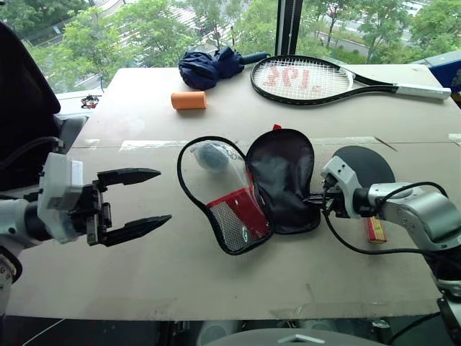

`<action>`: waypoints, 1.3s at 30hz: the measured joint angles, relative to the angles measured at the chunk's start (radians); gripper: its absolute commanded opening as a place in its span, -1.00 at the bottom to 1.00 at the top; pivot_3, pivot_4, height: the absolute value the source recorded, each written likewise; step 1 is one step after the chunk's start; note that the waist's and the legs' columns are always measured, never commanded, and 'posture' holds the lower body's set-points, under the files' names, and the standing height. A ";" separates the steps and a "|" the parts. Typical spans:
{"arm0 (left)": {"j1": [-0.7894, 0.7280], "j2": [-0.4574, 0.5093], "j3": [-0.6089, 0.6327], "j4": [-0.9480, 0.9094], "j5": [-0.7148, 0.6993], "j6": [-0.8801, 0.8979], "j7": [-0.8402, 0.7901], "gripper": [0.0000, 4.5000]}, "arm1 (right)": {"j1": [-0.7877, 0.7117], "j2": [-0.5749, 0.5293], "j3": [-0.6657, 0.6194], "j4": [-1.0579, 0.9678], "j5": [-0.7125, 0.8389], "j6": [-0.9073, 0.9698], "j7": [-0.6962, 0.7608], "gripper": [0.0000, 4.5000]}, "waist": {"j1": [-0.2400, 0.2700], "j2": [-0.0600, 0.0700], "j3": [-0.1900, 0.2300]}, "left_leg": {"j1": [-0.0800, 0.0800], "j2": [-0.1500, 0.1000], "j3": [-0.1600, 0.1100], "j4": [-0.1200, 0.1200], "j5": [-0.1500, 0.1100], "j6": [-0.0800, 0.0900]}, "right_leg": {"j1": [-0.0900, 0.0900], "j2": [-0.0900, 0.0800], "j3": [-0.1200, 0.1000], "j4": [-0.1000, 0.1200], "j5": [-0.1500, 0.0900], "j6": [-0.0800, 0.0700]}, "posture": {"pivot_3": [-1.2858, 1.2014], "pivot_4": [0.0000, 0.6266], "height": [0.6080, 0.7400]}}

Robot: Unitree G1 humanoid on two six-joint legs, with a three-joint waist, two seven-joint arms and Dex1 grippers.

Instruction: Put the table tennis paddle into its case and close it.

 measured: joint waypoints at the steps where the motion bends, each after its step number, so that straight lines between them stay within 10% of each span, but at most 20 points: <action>1: -0.005 0.000 -0.001 -0.010 -0.002 0.001 0.002 1.00 | 0.012 -0.011 0.000 -0.001 0.003 -0.003 0.011 -0.96 | 0.002 0.000 0.000 | 0.000 0.000 0.000 0.000 0.000 0.000 | 0.000 0.000 0.000 0.000 0.000 0.000 | 0.03 -0.52 0.74; 13: -0.061 -0.004 -0.053 -0.027 -0.031 0.020 0.022 1.00 | 0.091 -0.079 -0.040 -0.020 0.008 -0.050 0.036 -0.96 | 0.007 0.000 0.000 | 0.000 0.000 0.000 0.000 0.000 0.000 | 0.000 -0.001 -0.002 -0.001 0.000 0.000 | 0.03 -0.52 0.74; 16: -0.082 -0.004 -0.086 -0.028 -0.031 0.024 0.031 1.00 | 0.104 -0.080 -0.045 -0.022 0.000 -0.081 0.036 -0.63 | 0.009 -0.001 0.000 | -0.001 0.000 0.000 0.001 0.000 0.000 | 0.000 -0.001 -0.002 -0.001 0.000 0.000 | 0.03 -0.52 0.74; 22: -0.138 -0.004 -0.128 -0.028 -0.041 0.042 0.038 1.00 | 0.181 -0.120 -0.165 -0.074 0.012 -0.107 0.037 0.64 | 0.012 -0.001 0.001 | -0.001 0.000 0.000 0.001 0.000 0.000 | 0.000 -0.001 -0.003 -0.001 0.000 0.000 | 0.03 -0.52 0.74; 39: -0.312 -0.004 -0.276 0.014 -0.052 0.056 0.012 1.00 | 0.476 0.020 -0.590 -0.423 0.040 0.227 -0.286 0.64 | 0.011 -0.001 0.001 | -0.001 0.000 0.000 0.001 0.000 0.000 | 0.001 -0.001 -0.002 0.001 0.000 0.000 | 0.03 -0.52 0.74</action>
